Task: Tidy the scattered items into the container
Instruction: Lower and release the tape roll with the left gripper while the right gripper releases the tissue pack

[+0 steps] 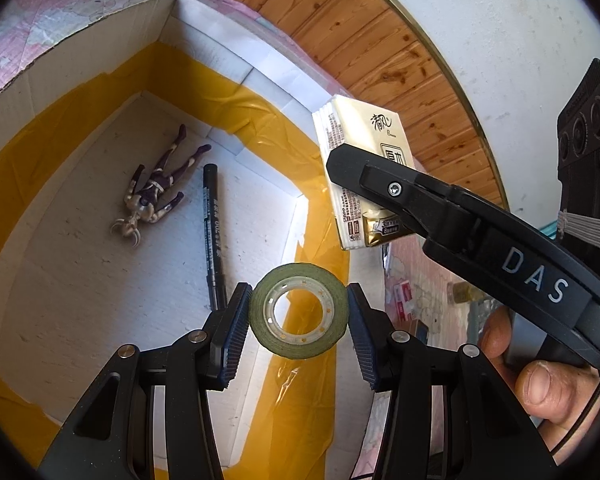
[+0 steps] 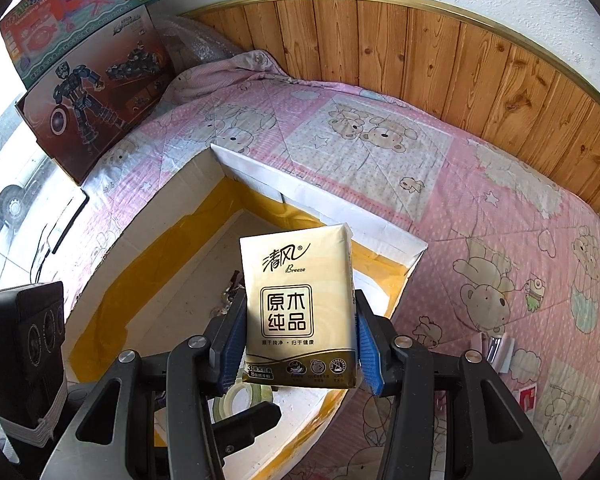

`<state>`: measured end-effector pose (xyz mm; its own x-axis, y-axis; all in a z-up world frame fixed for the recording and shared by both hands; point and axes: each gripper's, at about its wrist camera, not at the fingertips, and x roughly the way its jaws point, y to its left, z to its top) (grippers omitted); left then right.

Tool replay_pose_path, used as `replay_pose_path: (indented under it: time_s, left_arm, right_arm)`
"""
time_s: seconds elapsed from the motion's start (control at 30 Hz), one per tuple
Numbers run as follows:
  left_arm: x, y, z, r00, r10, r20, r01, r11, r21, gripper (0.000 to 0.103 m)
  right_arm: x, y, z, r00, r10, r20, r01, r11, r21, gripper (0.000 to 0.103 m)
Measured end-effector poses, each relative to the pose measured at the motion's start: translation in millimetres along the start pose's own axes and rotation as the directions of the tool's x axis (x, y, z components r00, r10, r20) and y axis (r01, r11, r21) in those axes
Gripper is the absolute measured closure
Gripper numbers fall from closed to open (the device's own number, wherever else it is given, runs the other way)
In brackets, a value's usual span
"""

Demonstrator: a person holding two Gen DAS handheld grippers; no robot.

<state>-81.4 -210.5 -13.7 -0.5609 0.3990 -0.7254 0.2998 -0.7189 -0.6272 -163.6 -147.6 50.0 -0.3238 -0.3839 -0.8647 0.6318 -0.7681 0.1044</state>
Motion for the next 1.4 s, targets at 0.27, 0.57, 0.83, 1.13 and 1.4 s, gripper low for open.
replay_pose_path:
  time_s: [0.27,0.57,0.83,1.13,1.4]
  left_arm:
    - [3,4,2,1.000,-0.017,-0.019,0.016,0.999,-0.034,0.054]
    - [10,5,3,0.999,-0.013,-0.044,0.011,0.999,-0.047,0.054]
    - [15,5,3,0.998,0.001,-0.056,-0.004,0.998,-0.055,0.054]
    - [23,8,4,0.996,0.006,-0.085,-0.013,0.997,-0.078,0.053]
    - [28,12,3,0.995,-0.004,-0.103,-0.006,0.995,-0.100,0.048]
  right_arm:
    - [17,-5,2,0.999,-0.026,-0.043,0.025,0.999,-0.031,0.053]
    - [27,2,7,0.997,-0.040,-0.069,0.034,0.995,-0.090,0.053]
    - [36,2,5,0.994,-0.057,-0.098,0.046,0.992,-0.114,0.053]
    - [48,-3,6,0.989,-0.082,-0.123,0.068,0.991,-0.115,0.051]
    - [49,-2,6,0.988,-0.094,-0.123,0.080,0.990,-0.117,0.048]
